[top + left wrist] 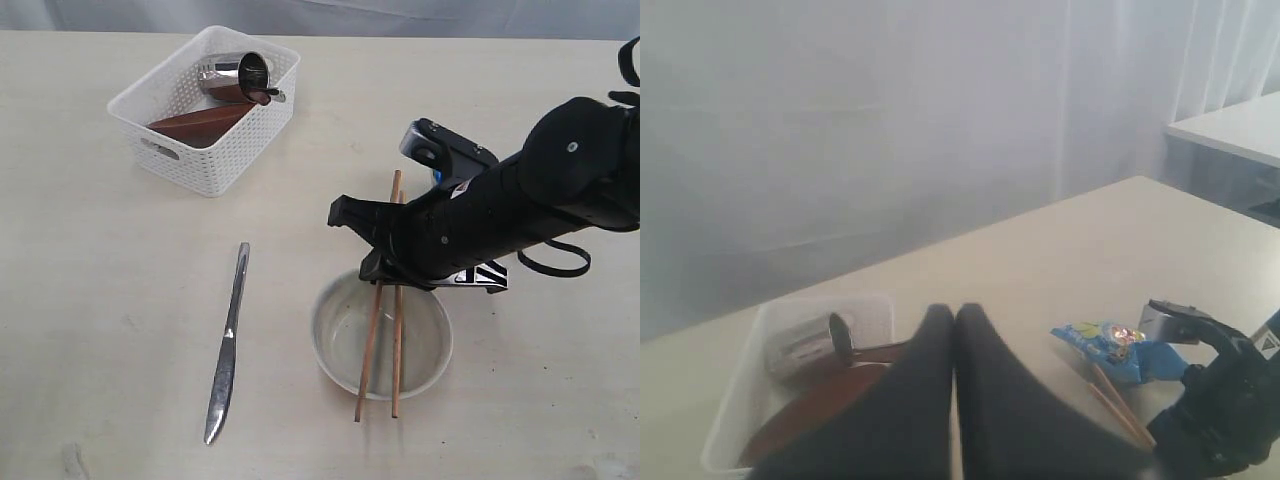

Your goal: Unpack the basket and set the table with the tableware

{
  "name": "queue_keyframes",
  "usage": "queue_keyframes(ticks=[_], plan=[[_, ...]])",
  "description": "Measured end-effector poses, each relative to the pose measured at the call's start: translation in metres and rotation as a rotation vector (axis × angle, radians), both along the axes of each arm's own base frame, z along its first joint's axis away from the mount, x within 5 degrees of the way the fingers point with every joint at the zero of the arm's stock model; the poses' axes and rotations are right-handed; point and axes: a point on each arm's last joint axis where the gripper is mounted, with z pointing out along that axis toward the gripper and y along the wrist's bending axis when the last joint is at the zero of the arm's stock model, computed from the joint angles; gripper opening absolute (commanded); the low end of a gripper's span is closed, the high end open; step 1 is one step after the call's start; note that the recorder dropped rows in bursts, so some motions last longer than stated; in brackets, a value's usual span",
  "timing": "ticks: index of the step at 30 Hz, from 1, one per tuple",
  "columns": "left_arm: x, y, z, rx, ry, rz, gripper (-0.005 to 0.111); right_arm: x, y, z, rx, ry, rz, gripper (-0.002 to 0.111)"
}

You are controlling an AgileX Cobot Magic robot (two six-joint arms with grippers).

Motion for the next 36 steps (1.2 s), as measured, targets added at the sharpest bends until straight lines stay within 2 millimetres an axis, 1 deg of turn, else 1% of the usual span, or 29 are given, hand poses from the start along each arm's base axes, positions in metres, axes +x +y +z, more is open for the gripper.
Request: queue_keyframes(ticks=[36], plan=[[0.0, 0.0, 0.0, 0.0, 0.0, 0.0, 0.0, 0.001, -0.0002, -0.0007, -0.008, -0.014, 0.01, 0.0]])
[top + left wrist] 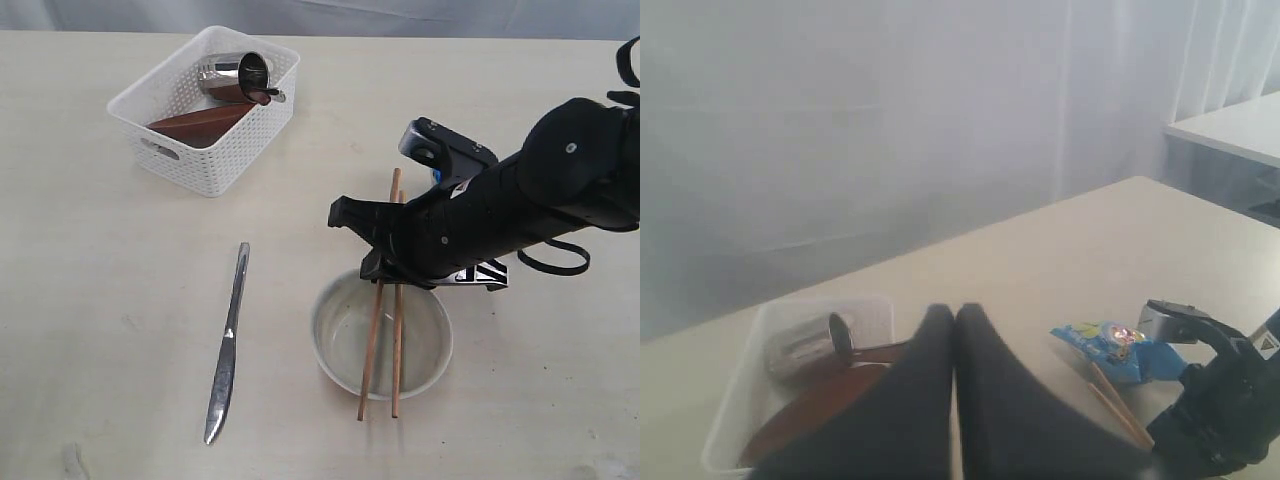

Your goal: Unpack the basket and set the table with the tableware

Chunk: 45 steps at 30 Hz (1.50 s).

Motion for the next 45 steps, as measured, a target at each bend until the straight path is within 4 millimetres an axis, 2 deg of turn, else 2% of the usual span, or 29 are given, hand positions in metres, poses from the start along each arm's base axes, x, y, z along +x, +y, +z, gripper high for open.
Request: queue_keyframes(ticks=[18, 31, 45], plan=[[0.0, 0.0, 0.0, 0.0, 0.0, 0.0, 0.0, 0.0, 0.0, 0.0, -0.004, -0.005, 0.009, 0.0], [0.0, 0.0, 0.0, 0.0, 0.0, 0.0, 0.0, -0.011, 0.012, 0.0, -0.025, -0.011, 0.085, 0.0], [0.0, 0.0, 0.0, 0.0, 0.0, 0.0, 0.0, -0.015, 0.007, 0.002, -0.092, -0.008, 0.062, 0.0]])
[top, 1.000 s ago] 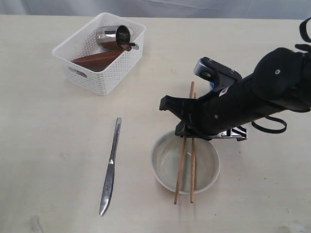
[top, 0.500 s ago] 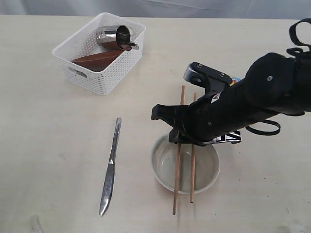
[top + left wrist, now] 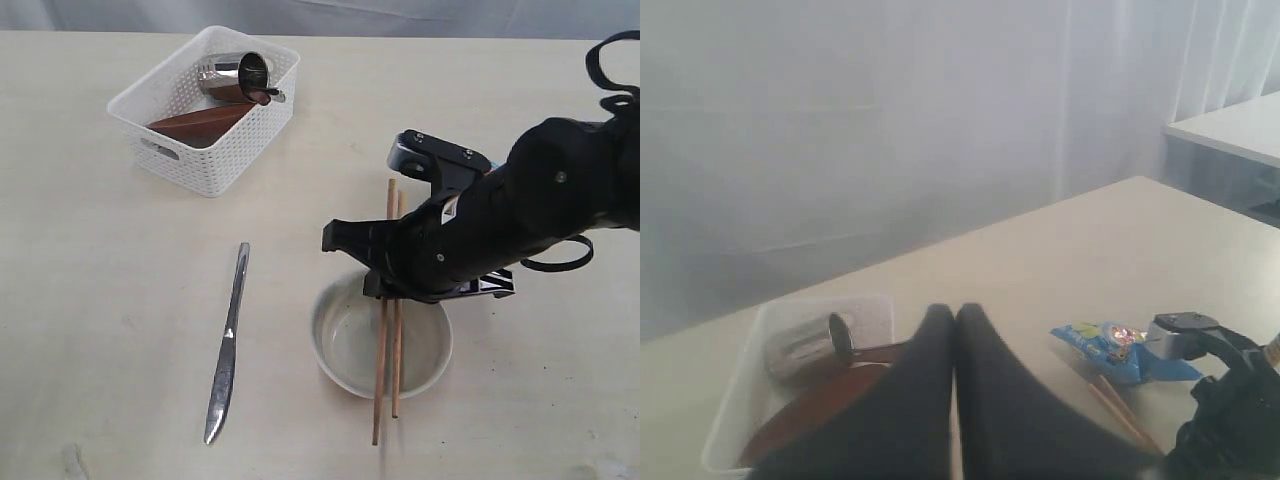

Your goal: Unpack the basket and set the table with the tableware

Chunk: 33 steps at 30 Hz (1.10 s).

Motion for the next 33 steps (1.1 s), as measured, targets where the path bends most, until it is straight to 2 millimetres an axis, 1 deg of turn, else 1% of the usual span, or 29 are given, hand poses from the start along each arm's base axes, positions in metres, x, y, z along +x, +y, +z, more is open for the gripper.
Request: queue_keyframes(ticks=[5, 13, 19, 33], plan=[[0.0, 0.0, 0.0, 0.0, 0.0, 0.0, 0.0, -0.0035, 0.003, -0.0006, -0.022, -0.006, -0.006, 0.0], [0.0, 0.0, 0.0, 0.0, 0.0, 0.0, 0.0, -0.0016, 0.0033, -0.0006, -0.019, -0.023, -0.025, 0.0], [0.0, 0.0, 0.0, 0.0, 0.0, 0.0, 0.0, -0.0001, 0.0042, -0.0069, -0.036, -0.01, -0.023, 0.0], [0.0, 0.0, 0.0, 0.0, 0.0, 0.0, 0.0, 0.0003, 0.0044, -0.0068, -0.033, -0.014, -0.026, 0.0]])
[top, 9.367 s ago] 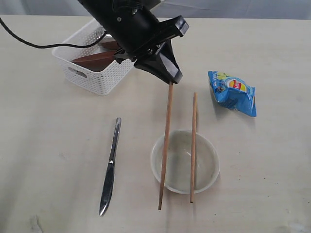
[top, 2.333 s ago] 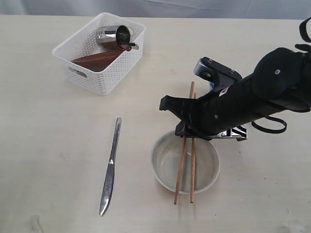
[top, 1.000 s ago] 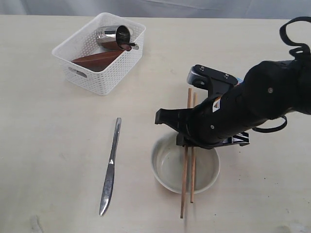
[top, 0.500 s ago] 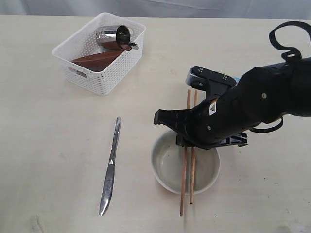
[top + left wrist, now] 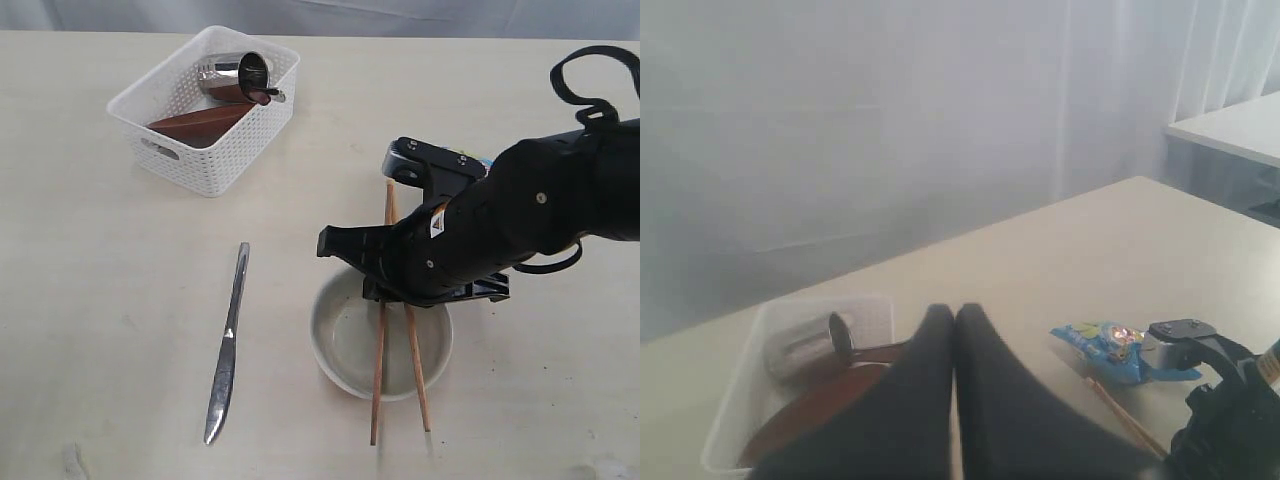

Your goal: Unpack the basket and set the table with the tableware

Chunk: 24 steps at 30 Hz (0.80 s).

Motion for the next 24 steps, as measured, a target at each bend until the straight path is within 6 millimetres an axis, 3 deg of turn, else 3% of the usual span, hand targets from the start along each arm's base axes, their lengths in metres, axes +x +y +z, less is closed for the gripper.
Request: queue_keyframes(ticks=[22, 24], plan=[[0.0, 0.0, 0.0, 0.0, 0.0, 0.0, 0.0, 0.0, 0.0, 0.0, 0.001, 0.001, -0.003, 0.0], [0.0, 0.0, 0.0, 0.0, 0.0, 0.0, 0.0, 0.0, 0.0, 0.0, 0.002, 0.003, -0.007, 0.007]])
